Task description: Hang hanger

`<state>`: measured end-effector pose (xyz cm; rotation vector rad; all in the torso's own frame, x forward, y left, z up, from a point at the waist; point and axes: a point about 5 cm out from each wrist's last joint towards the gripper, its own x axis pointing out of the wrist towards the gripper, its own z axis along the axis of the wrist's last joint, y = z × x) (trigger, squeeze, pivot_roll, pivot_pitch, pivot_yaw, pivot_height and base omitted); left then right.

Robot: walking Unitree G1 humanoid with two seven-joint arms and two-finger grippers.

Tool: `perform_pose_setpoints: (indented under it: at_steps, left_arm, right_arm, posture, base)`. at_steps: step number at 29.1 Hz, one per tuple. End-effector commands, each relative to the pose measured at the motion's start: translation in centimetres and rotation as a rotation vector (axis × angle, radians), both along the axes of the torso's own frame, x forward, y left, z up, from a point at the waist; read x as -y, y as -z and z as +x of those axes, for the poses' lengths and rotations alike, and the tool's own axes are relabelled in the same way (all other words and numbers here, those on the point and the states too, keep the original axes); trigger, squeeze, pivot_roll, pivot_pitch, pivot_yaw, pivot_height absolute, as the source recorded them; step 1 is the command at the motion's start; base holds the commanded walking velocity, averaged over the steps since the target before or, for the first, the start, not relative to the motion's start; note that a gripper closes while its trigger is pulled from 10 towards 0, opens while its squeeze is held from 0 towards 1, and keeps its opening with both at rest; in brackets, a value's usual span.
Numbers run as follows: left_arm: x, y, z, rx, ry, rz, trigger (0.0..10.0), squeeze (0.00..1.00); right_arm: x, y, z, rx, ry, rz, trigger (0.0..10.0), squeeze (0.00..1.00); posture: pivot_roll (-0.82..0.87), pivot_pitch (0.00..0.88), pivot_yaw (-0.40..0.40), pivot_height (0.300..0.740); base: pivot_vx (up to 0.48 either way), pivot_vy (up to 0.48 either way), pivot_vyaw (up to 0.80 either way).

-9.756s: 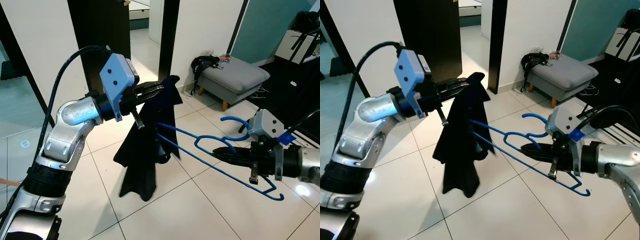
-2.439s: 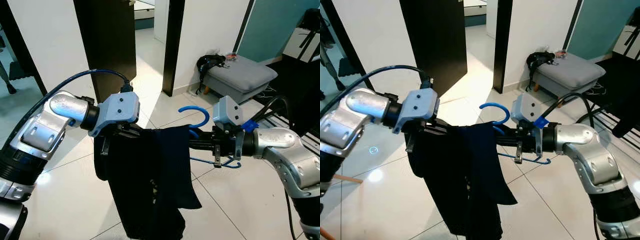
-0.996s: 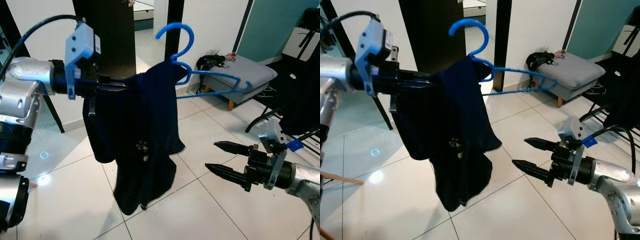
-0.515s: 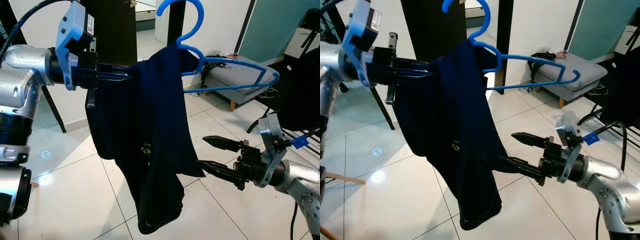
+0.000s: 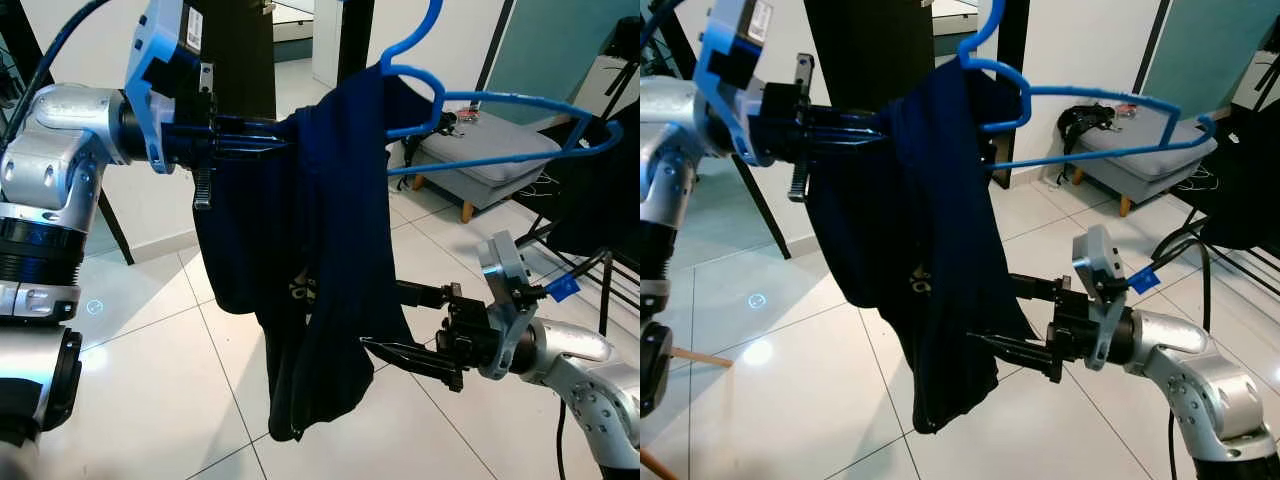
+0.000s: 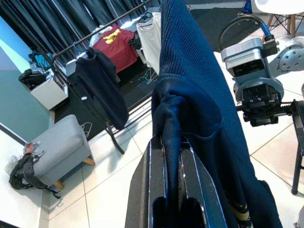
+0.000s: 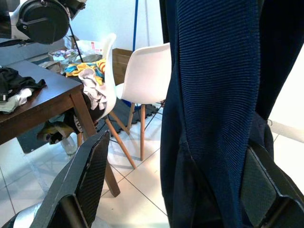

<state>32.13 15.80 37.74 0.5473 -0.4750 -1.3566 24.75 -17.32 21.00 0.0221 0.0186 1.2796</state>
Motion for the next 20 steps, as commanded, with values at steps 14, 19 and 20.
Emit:
perform_pose_setpoints:
  at_steps: [14,19,20]
  left_arm:
    - [-0.5,-2.0,-0.2,0.060,-0.017,-0.059,10.0,0.00]
    - [-1.0,-2.6,-0.3,0.068,-0.028,-0.082,10.0,0.00]
    - [-1.3,-2.9,-0.3,0.070,-0.034,-0.093,10.0,0.00]
  right_arm:
    - [0.5,1.1,-0.3,-0.041,0.020,-0.120,0.0,0.00]
    - [0.7,1.5,-0.2,-0.051,0.037,-0.145,0.0,0.00]
    - [0.8,1.7,-0.2,-0.054,0.042,-0.152,0.0,0.00]
  posture:
    - [0.00,0.058,0.018,0.740]
    - [0.00,0.054,0.017,0.740]
    - [0.00,0.054,0.017,0.740]
  base:
    - [0.000,0.000,0.00]
    - [0.000,0.000,0.00]
    - [0.000,0.000,0.00]
